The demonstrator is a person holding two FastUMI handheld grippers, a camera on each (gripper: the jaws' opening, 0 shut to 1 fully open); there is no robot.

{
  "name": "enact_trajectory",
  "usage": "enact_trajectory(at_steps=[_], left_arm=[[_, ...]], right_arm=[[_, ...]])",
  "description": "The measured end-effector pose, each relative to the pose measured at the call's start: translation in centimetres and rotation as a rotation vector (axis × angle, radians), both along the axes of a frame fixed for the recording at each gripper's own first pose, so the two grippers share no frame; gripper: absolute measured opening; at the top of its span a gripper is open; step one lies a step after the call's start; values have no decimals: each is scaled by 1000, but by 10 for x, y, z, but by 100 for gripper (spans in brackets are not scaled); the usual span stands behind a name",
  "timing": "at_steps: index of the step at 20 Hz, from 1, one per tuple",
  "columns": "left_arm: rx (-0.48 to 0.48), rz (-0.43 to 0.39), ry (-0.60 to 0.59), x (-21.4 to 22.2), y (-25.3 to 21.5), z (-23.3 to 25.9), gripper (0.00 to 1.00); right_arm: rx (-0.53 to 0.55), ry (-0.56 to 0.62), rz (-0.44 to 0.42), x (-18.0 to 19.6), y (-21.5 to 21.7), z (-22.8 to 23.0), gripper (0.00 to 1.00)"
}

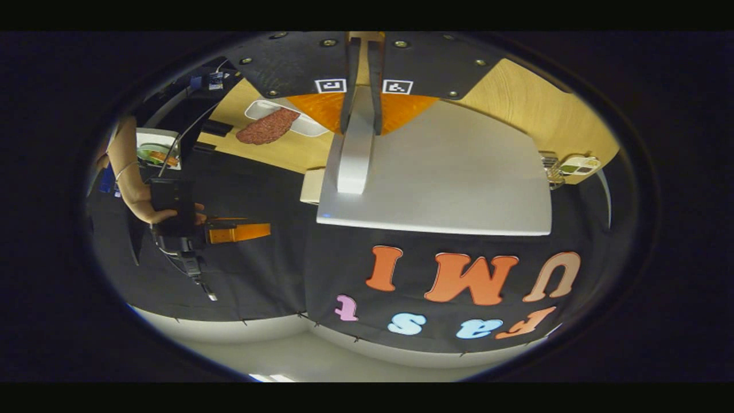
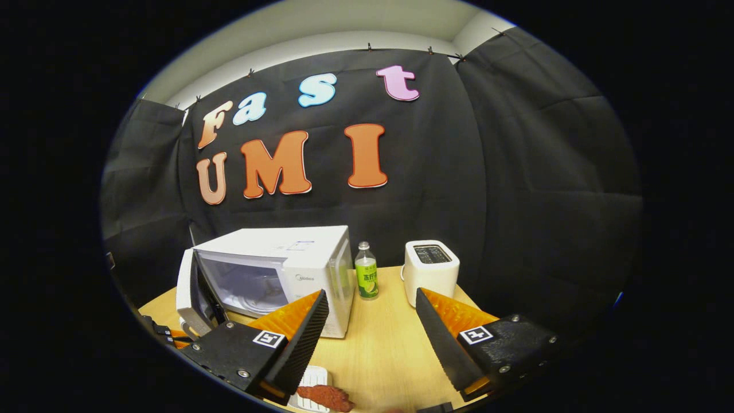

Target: Open the microwave oven with the left hand, put the food in, and close the microwave oven.

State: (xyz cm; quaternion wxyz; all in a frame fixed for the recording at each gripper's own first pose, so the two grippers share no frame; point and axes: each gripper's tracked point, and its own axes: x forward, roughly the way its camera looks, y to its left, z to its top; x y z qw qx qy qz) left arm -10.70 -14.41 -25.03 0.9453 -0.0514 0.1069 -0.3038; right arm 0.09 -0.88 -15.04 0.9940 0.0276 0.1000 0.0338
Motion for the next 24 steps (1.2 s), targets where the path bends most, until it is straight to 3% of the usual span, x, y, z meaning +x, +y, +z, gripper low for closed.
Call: enact_trajectory(at_steps=[4,6,12,16,18,20,21,22,24], left_arm=[[14,61,1,-24,37,3,7],[11,99,12,-33,57,4,11],[-98,269,41,-57,133,19,20],[-60,397,-37,-63,181,48,28],[23,470,-43,-70,207,44,31],[53,530,-82,-76,232,57,59],[46,550,-89,-78,242,61,83],[41,572,-92,-80,253,63,91],[44,630,-100,-82,277,67,93]], right_arm=[[4,5,37,-2,25,-3,95],[8,9,53,-5,35,-6,95],[18,19,88,-13,59,-11,95],[21,28,108,-19,71,-19,95],[22,34,110,-22,73,-24,95],[27,42,110,-24,73,-29,95],[30,49,110,-25,73,-33,95],[33,56,109,-27,73,-38,95],[40,70,104,-30,71,-47,95]])
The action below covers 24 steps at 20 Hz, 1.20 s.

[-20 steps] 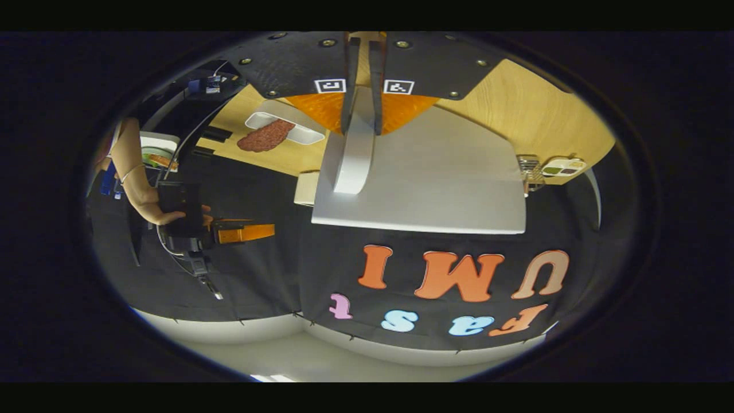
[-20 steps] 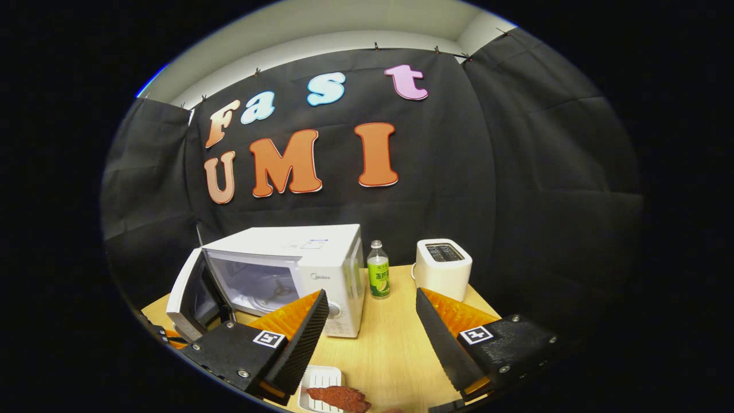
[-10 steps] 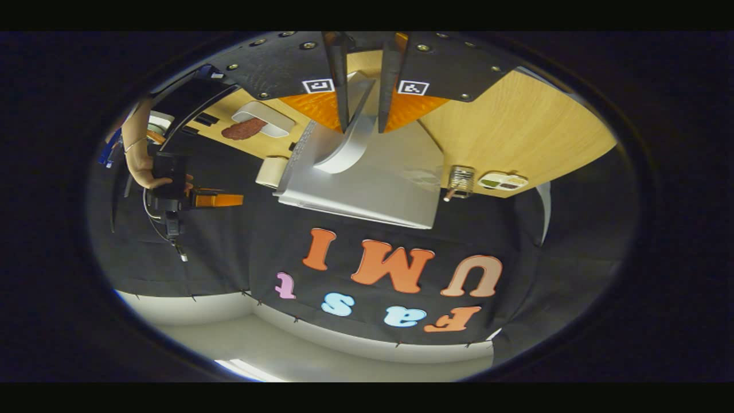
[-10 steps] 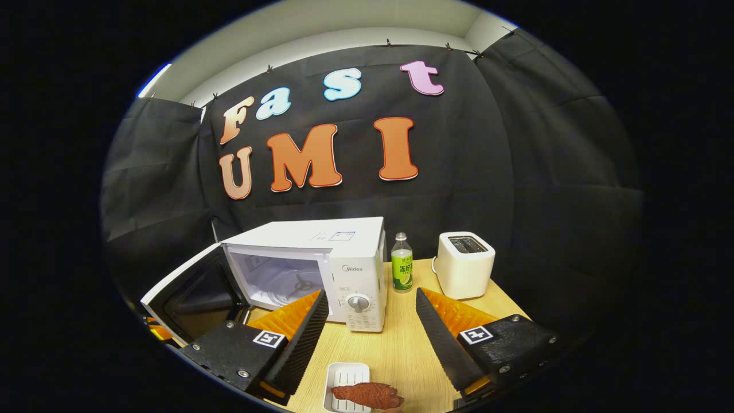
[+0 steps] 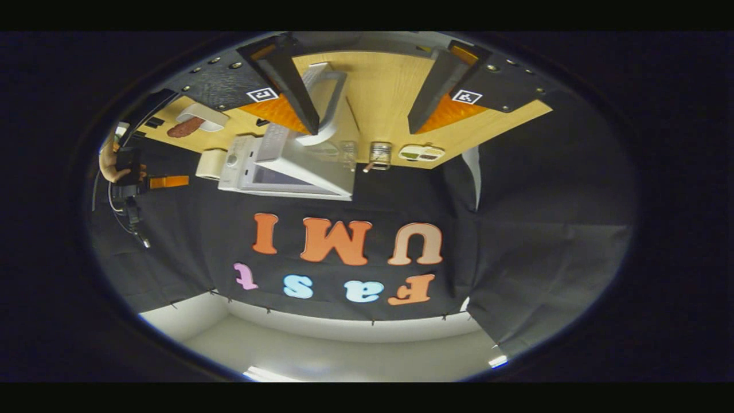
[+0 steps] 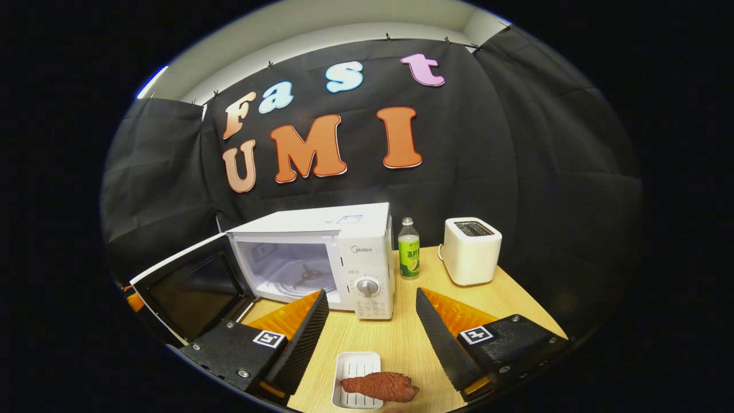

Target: Open the microwave oven with the left hand, put the food in, and close the microwave oven.

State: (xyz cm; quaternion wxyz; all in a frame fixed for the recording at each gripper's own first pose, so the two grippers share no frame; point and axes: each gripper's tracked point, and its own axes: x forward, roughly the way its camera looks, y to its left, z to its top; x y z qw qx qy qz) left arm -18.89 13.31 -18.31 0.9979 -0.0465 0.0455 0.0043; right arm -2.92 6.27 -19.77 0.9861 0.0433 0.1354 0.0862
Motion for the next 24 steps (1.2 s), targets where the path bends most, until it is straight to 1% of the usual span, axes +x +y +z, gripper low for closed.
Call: enact_trajectory(at_steps=[4,9,11,13,18,22,24], left_arm=[[30,99,-8,2,40,6,93],[-1,145,-9,18,65,7,93],[-24,151,-3,23,69,2,93],[-37,158,6,26,73,-1,93],[-47,159,30,40,78,-11,93],[-47,158,53,47,80,-18,93],[-44,158,61,52,81,-21,94]], right_arm=[[32,12,-43,-8,-12,-18,95],[66,45,-126,-16,-35,-53,95],[70,63,-159,-19,-45,-69,95],[101,73,-194,-22,-53,-80,95],[251,124,-293,-25,-74,-116,95],[460,186,-325,-41,-69,-144,95],[573,215,-340,-50,-66,-156,92]])
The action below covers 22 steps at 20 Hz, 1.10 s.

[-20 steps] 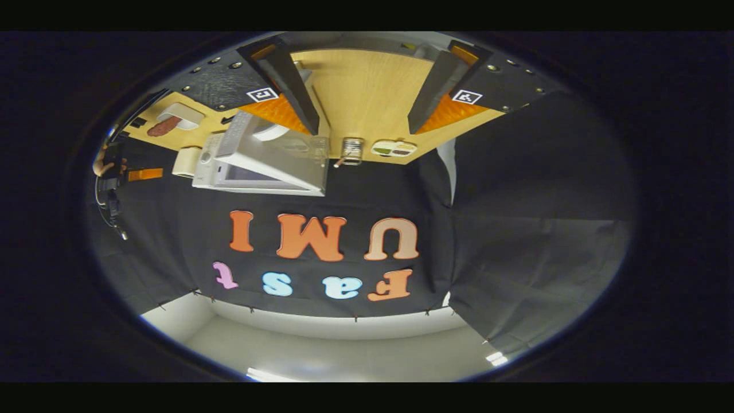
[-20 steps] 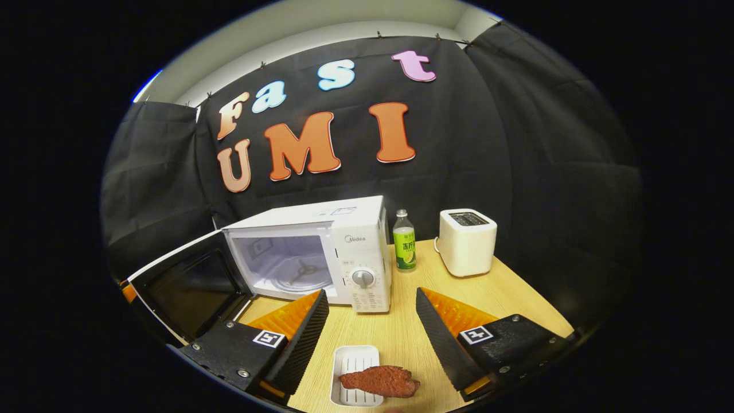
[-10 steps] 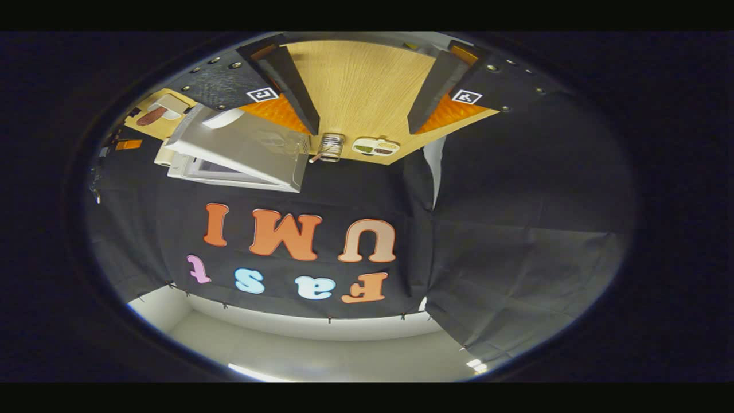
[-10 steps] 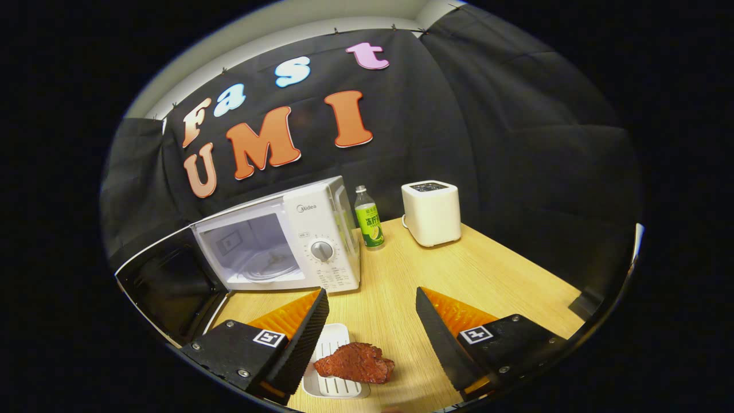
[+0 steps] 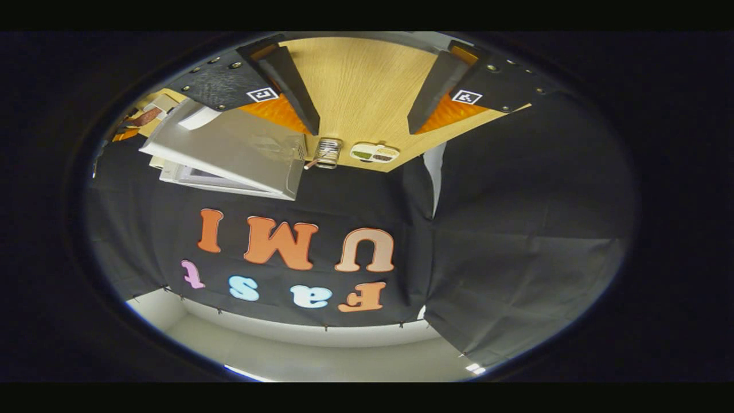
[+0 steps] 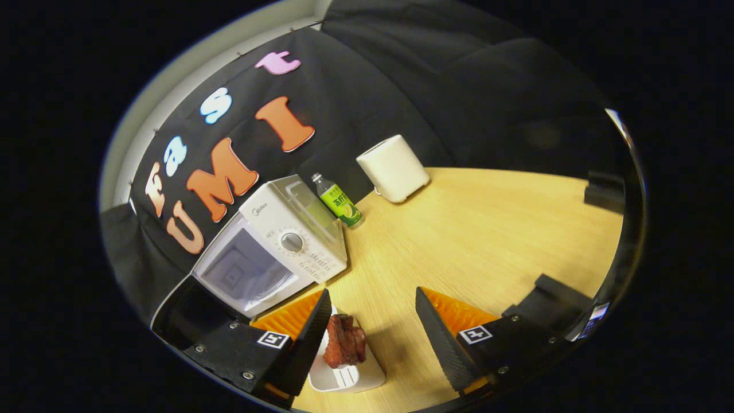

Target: Open the microwave oven with the left hand, put the food in, and close the microwave oven.

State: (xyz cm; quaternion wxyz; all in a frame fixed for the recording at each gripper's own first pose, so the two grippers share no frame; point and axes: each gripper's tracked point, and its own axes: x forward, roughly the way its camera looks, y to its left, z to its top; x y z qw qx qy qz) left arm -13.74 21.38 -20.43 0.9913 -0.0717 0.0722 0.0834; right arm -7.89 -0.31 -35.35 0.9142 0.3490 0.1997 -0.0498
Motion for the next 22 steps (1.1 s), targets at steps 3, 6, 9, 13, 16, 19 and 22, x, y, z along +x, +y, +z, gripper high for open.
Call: enact_trajectory(at_steps=[3,6,9,13,16,19,22], left_arm=[[-13,-6,18,6,0,-7,93],[-42,-13,25,10,-4,-13,92],[-51,-19,31,9,-6,-17,92],[-46,-6,26,8,-1,-17,92],[-52,0,30,6,2,-19,92],[-74,0,34,7,2,-24,92],[-92,8,40,6,7,-29,92]], right_arm=[[125,-43,-21,-9,1,7,77],[171,-54,-5,-10,9,9,47],[194,-60,11,-8,12,14,25],[208,-51,19,-8,14,14,14],[196,-47,63,-12,26,10,33],[156,-24,81,-12,32,1,32],[177,-34,94,-12,36,10,13]])
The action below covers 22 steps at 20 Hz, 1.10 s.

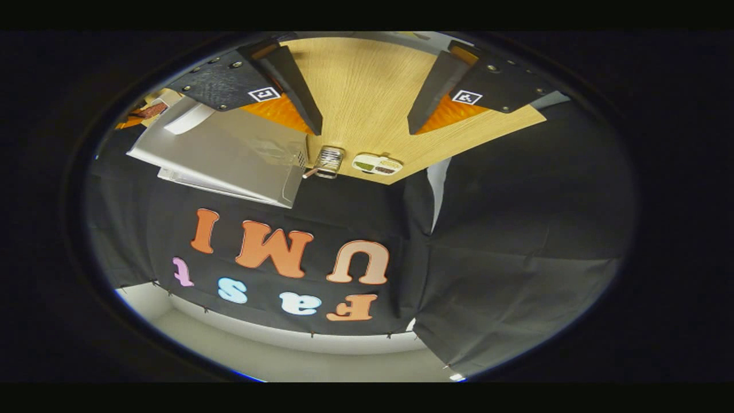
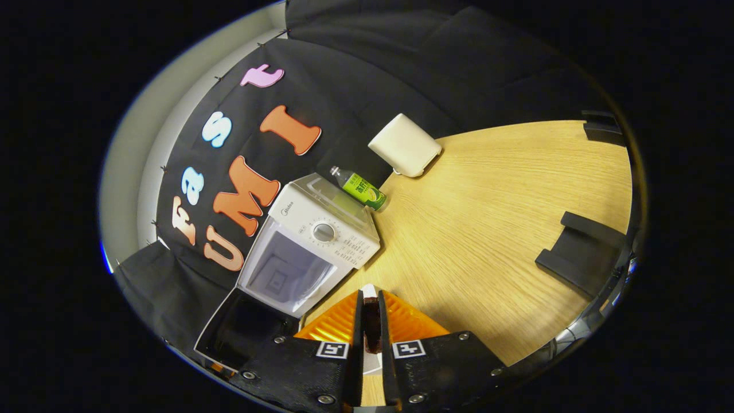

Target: Open the microwave oven with the left hand, put the food in, and close the microwave oven.

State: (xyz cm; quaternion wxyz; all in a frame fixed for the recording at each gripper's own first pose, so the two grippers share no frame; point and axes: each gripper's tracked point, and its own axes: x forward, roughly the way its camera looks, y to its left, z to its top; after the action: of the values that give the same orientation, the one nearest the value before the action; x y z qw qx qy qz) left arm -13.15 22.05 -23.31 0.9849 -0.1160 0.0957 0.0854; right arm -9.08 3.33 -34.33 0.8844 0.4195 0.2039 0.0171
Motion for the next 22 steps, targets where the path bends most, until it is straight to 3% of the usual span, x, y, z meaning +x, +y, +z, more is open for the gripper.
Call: enact_trajectory(at_steps=[6,13,22], left_arm=[[6,17,-3,-2,9,-3,91],[43,16,-31,3,21,4,92],[101,-8,-70,16,30,24,91]], right_arm=[[-82,-16,10,13,7,20,13],[-130,-108,-22,36,10,74,13],[-42,-231,21,87,96,132,12]])
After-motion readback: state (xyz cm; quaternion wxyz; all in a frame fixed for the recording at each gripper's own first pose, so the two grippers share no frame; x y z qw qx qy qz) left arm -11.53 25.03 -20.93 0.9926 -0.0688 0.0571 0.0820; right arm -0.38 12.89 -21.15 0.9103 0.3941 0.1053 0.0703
